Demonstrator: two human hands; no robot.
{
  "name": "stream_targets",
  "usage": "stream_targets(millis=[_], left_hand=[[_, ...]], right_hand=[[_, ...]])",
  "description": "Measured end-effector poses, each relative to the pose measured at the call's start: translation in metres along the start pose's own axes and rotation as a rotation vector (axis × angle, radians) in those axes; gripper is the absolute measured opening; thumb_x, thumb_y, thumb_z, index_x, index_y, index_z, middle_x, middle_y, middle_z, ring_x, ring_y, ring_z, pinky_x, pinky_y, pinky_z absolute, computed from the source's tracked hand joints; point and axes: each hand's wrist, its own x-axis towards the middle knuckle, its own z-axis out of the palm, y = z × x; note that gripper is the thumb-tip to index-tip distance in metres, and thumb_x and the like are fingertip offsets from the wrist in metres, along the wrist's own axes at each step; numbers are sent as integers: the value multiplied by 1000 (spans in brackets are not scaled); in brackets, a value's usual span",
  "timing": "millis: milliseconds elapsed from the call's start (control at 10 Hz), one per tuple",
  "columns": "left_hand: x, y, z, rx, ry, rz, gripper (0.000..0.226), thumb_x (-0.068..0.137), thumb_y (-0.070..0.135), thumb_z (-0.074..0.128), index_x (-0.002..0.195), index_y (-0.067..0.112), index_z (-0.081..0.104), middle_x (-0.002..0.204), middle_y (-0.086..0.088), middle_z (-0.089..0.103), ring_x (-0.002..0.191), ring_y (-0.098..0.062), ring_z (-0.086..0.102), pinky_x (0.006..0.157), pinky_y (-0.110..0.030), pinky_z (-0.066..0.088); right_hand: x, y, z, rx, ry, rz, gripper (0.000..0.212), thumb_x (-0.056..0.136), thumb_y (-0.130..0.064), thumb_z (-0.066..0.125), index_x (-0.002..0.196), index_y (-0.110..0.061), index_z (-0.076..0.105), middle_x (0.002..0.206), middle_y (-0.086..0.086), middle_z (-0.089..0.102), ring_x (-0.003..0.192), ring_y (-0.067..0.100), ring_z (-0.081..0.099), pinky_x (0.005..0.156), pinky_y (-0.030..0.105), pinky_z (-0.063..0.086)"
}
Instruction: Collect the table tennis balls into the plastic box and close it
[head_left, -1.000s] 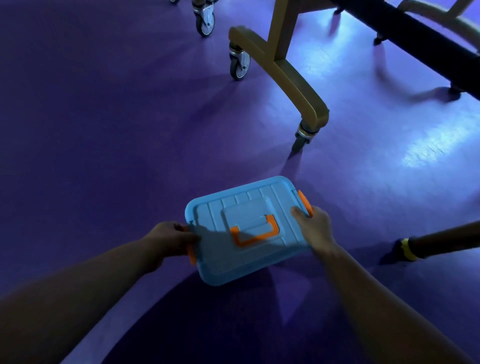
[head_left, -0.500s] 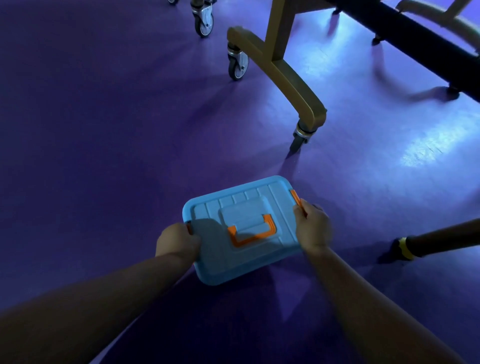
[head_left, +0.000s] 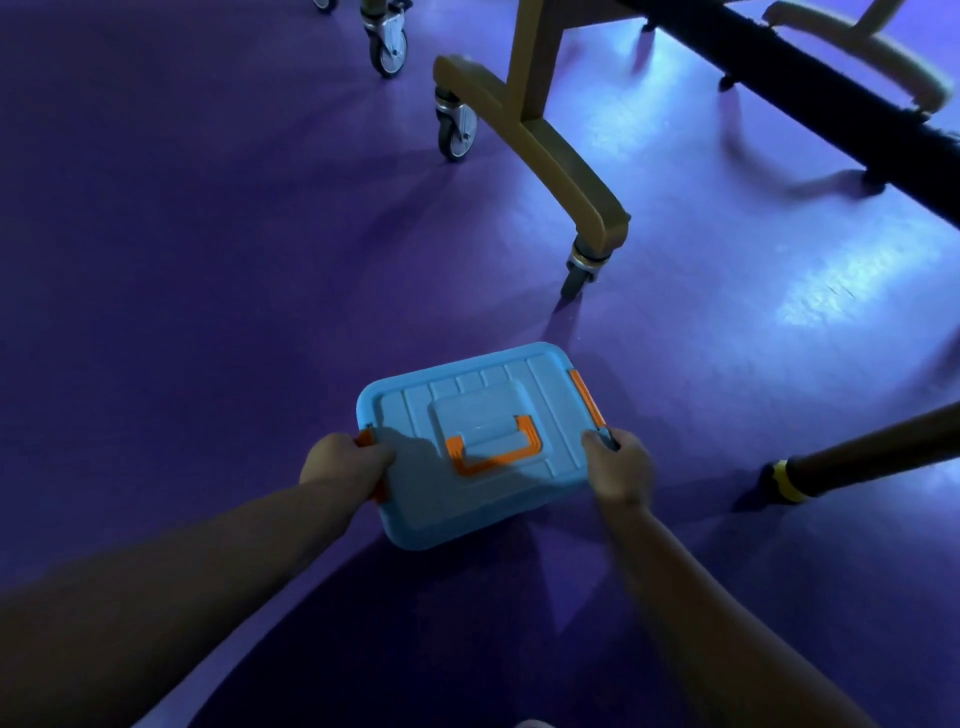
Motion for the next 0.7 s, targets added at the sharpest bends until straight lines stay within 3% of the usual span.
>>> stream_targets(millis=[100,200,300,400,500,600,700], left_hand=[[-4,17,18,-25,-16,31,21,79,18,68,67,8,54,74,-12,61,70,-26,62,77,-42,57],[-14,41,53,-102,-94,38,21,78,18,69,66,8,55,72,-11,62,75,-29,66,78,-43,58],[-24,69,94,-142,-147,68,21,78,16,67,65,7,54,60,-5,56,62,-24,62,67,-38,58],[-31,97,131,-150,-187,103,18,81,20,65,84,4,57,64,-2,53,63,-20,56,57,-29,46],[-30,113,163,-190,-246,96,14,83,20,63,83,7,56,60,1,52,60,-16,55,53,-26,44],[-31,128,186,-236,-291,40,28,85,17,61,64,7,46,35,3,50,35,-8,52,38,-21,43],[-32,134,201,-221,-342,24,17,86,19,63,85,7,51,59,1,52,61,-16,56,56,-26,46]], right_hand=[[3,8,-13,220,77,81,28,80,-22,61,101,-2,59,85,6,56,79,21,50,68,30,38],[7,22,-25,386,130,109,36,70,-40,64,88,-11,54,75,4,57,72,23,54,70,50,52],[24,46,-28,424,86,177,65,57,-57,62,106,-17,47,89,8,59,83,29,58,77,49,49],[19,31,-45,443,64,211,72,70,-40,65,128,-7,39,92,8,58,81,28,56,79,47,49],[28,37,-55,437,81,216,58,85,-14,62,135,-7,35,94,9,54,80,22,51,73,36,44],[38,40,-66,364,124,204,53,85,-10,61,132,-7,37,101,13,53,85,26,54,75,37,46],[47,39,-68,296,179,178,53,84,-8,61,132,-6,39,112,16,56,98,33,59,87,49,52]])
